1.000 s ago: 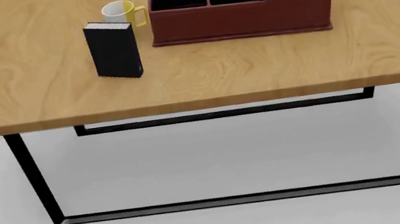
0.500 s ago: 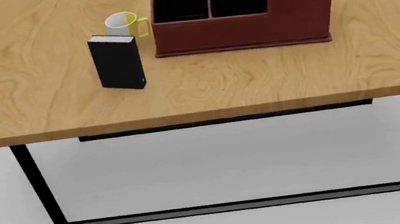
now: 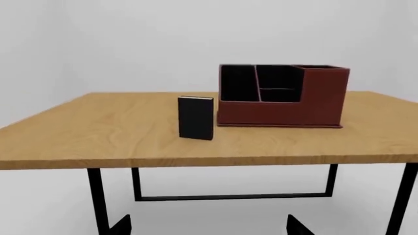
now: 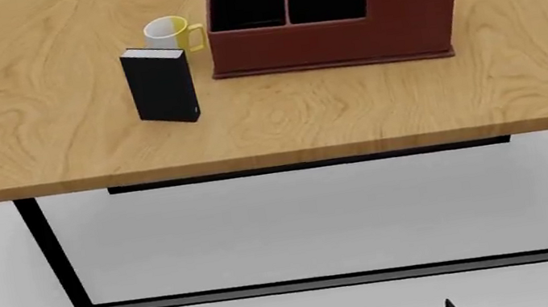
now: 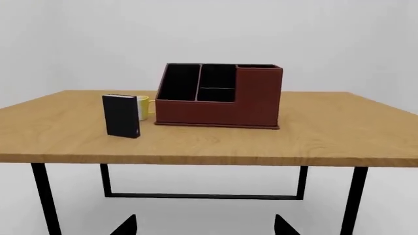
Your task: Pick up the book and place it in the back compartment of the caddy.
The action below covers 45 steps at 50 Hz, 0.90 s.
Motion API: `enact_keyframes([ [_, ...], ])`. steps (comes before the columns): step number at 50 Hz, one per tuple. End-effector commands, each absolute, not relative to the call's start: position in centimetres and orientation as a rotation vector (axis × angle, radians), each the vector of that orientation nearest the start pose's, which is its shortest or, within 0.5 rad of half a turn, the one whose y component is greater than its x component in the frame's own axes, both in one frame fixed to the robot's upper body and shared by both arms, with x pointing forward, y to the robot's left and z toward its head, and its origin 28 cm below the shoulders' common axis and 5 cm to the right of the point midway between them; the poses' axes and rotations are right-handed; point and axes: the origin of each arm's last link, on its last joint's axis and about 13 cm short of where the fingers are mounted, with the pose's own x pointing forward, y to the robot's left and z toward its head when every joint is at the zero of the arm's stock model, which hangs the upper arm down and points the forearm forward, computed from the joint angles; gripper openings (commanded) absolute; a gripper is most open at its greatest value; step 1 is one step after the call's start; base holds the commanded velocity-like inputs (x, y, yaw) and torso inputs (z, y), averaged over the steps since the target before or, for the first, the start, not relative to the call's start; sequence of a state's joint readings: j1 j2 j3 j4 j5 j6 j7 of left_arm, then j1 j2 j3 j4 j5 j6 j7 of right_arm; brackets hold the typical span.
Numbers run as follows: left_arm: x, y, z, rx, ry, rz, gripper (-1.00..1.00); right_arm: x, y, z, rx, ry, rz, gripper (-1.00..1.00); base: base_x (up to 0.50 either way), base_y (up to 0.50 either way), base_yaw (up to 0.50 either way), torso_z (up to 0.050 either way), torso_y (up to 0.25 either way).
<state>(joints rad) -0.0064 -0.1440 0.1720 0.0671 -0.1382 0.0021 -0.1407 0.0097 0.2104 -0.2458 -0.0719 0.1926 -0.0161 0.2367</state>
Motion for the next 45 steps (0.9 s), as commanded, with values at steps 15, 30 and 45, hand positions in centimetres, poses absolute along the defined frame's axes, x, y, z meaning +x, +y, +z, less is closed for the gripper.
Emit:
enact_keyframes([
  [15, 21.6, 21.2, 6.8, 0.029, -0.12, -0.062, 1.0, 20.1, -11.8, 10.3, -0.068, -0.243, -0.085, 1.0, 0.0, 0.0, 0.0, 0.0, 0.0],
  [30, 22.0, 21.7, 8.9, 0.036, -0.145, -0.07, 1.0, 17.9, -12.9, 16.7, -0.138, -0.41, -0.143, 1.0, 0.0, 0.0, 0.0, 0.0, 0.0],
  [45, 22.8, 22.6, 12.5, 0.056, -0.211, -0.045, 1.0, 15.6, -13.8, 21.8, -0.153, -0.548, -0.192, 1.0, 0.0, 0.0, 0.0, 0.0, 0.0],
])
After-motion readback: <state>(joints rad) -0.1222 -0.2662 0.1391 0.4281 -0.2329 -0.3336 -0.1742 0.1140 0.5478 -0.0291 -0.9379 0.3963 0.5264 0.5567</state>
